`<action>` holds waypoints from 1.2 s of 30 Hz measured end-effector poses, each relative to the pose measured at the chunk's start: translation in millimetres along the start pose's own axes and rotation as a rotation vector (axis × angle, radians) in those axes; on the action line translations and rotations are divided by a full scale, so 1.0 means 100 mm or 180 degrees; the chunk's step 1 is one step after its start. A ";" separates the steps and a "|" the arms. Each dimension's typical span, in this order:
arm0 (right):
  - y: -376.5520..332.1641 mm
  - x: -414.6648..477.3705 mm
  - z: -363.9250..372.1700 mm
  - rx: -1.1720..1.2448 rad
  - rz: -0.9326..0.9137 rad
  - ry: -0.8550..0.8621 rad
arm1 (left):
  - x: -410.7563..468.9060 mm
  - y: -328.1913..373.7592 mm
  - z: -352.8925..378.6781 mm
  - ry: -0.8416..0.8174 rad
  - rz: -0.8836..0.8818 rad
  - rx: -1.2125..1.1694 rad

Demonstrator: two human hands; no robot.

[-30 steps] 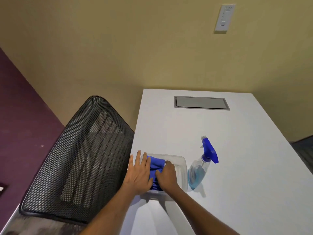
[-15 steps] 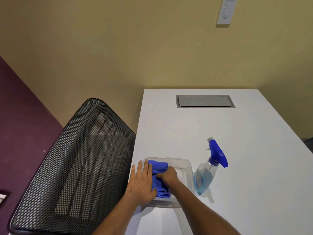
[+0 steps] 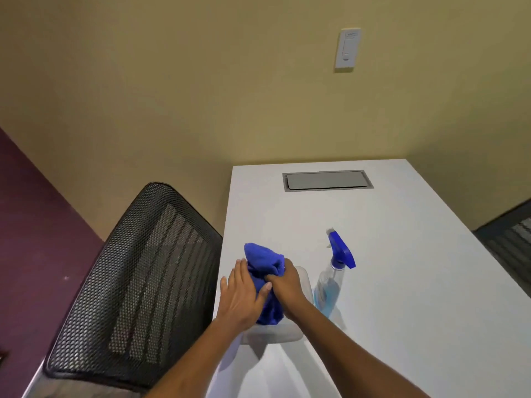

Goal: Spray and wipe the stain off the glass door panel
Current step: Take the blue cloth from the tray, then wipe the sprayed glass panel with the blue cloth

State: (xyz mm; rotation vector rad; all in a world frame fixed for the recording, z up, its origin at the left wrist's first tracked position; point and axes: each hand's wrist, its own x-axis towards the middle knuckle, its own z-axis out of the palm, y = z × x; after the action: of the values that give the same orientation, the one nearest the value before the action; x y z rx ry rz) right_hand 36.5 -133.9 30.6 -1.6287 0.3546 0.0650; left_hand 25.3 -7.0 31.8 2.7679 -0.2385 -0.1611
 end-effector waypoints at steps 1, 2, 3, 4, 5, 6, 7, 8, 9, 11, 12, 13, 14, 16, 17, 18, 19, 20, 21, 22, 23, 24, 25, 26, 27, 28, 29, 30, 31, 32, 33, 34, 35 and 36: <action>-0.08 -0.09 -0.02 0.0054 -0.0129 0.0130 | -0.02 0.09 -0.08 0.0127 0.0093 -0.0402; -0.15 -0.18 -0.05 0.0106 -0.0258 0.0278 | -0.05 0.19 -0.17 0.0239 0.0198 -0.0779; -0.24 -0.28 -0.08 0.0131 -0.0369 0.0401 | -0.09 0.30 -0.25 0.0297 0.0281 -0.1126; -0.31 -0.38 -0.09 0.0135 -0.0445 0.0478 | -0.12 0.39 -0.33 0.0307 0.0334 -0.1453; -0.40 -0.51 -0.11 0.0155 -0.0488 0.0532 | -0.17 0.49 -0.41 0.0305 0.0382 -0.1757; -0.48 -0.64 -0.13 0.0191 -0.0508 0.0568 | -0.23 0.57 -0.48 0.0297 0.0409 -0.2044; -0.55 -0.77 -0.15 0.0154 -0.0544 0.0614 | -0.29 0.64 -0.55 0.0269 0.0422 -0.2317; -0.61 -0.90 -0.17 0.0048 -0.0629 0.0664 | -0.35 0.72 -0.62 0.0230 0.0441 -0.2572; -0.67 -1.03 -0.19 -0.0083 -0.0715 0.0672 | -0.40 0.77 -0.68 0.0200 0.0466 -0.2789; -0.80 -1.33 -0.25 -0.0076 -0.0856 0.0631 | -0.55 0.87 -0.81 0.0147 0.0614 -0.3107; -0.86 -1.48 -0.28 0.0041 -0.0922 0.0610 | -0.64 0.91 -0.88 0.0107 0.0705 -0.3235; -0.93 -1.63 -0.32 0.0197 -0.0976 0.0610 | -0.75 0.96 -0.96 0.0062 0.0812 -0.3336; -0.98 -1.75 -0.36 0.0402 -0.0987 0.0660 | -0.85 1.01 -1.03 0.0007 0.0912 -0.3421; -1.06 -2.05 -0.42 0.0876 -0.0904 0.0928 | -1.10 1.13 -1.16 -0.0262 0.1060 -0.3561; -1.09 -2.20 -0.45 0.1084 -0.0853 0.1101 | -1.24 1.20 -1.22 -0.0445 0.1094 -0.3626; -1.10 -2.36 -0.50 0.1258 -0.0813 0.1281 | -1.38 1.28 -1.26 -0.0608 0.1131 -0.3667; -1.09 -2.48 -0.54 0.1418 -0.0765 0.1453 | -1.49 1.35 -1.30 -0.0731 0.1157 -0.3704; -1.09 -2.65 -0.61 0.1537 -0.0726 0.1687 | -1.63 1.44 -1.33 -0.0858 0.1199 -0.3725; -1.10 -2.84 -0.69 0.1546 -0.0691 0.1962 | -1.77 1.53 -1.37 -0.0974 0.1229 -0.3742; -1.10 -3.04 -0.79 0.1423 -0.0640 0.2270 | -1.90 1.63 -1.38 -0.1093 0.1242 -0.3753; -1.10 -3.25 -0.92 0.1242 -0.0562 0.2547 | -2.04 1.75 -1.38 -0.1211 0.1239 -0.3742; -1.09 -3.43 -1.03 0.1120 -0.0486 0.2758 | -2.15 1.86 -1.38 -0.1295 0.1238 -0.3706; -1.08 -3.65 -1.18 0.1110 -0.0446 0.2962 | -2.29 1.99 -1.39 -0.1404 0.1292 -0.3630; -1.06 -3.87 -1.33 0.1219 -0.0426 0.3153 | -2.44 2.11 -1.39 -0.1523 0.1367 -0.3572; -1.06 -4.11 -1.48 0.1397 -0.0373 0.3379 | -2.61 2.24 -1.39 -0.1662 0.1465 -0.3558; -1.04 -4.36 -1.65 0.1584 -0.0313 0.3614 | -2.79 2.38 -1.40 -0.1800 0.1587 -0.3588; -1.02 -4.58 -1.80 0.1643 -0.0225 0.3810 | -2.93 2.48 -1.41 -0.1902 0.1711 -0.3627; -0.97 -4.85 -1.95 0.1486 -0.0120 0.4045 | -3.12 2.62 -1.43 -0.2039 0.1854 -0.3620; -0.93 -5.13 -2.09 0.1296 -0.0003 0.4210 | -3.31 2.74 -1.46 -0.2187 0.1996 -0.3584; -0.87 -5.42 -2.21 0.1082 0.0140 0.4388 | -3.51 2.88 -1.48 -0.2364 0.2129 -0.3511; -0.84 -5.72 -2.30 0.0950 0.0259 0.4532 | -3.72 3.03 -1.50 -0.2571 0.2232 -0.3398; -0.81 -5.97 -2.37 0.0680 0.0383 0.4713 | -3.90 3.15 -1.52 -0.2771 0.2311 -0.3249; -0.80 -6.28 -2.42 0.0334 0.0435 0.4948 | -4.12 3.28 -1.53 -0.3005 0.2410 -0.3085; -0.79 -6.57 -2.46 -0.0081 0.0420 0.5104 | -4.34 3.39 -1.55 -0.3233 0.2519 -0.2928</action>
State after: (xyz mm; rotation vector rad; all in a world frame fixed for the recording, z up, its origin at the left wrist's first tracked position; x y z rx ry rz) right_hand -607.5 -247.5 296.8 -1.3529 1.6478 -1.1895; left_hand -427.2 -187.0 332.7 1.3431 -1.1193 -1.1023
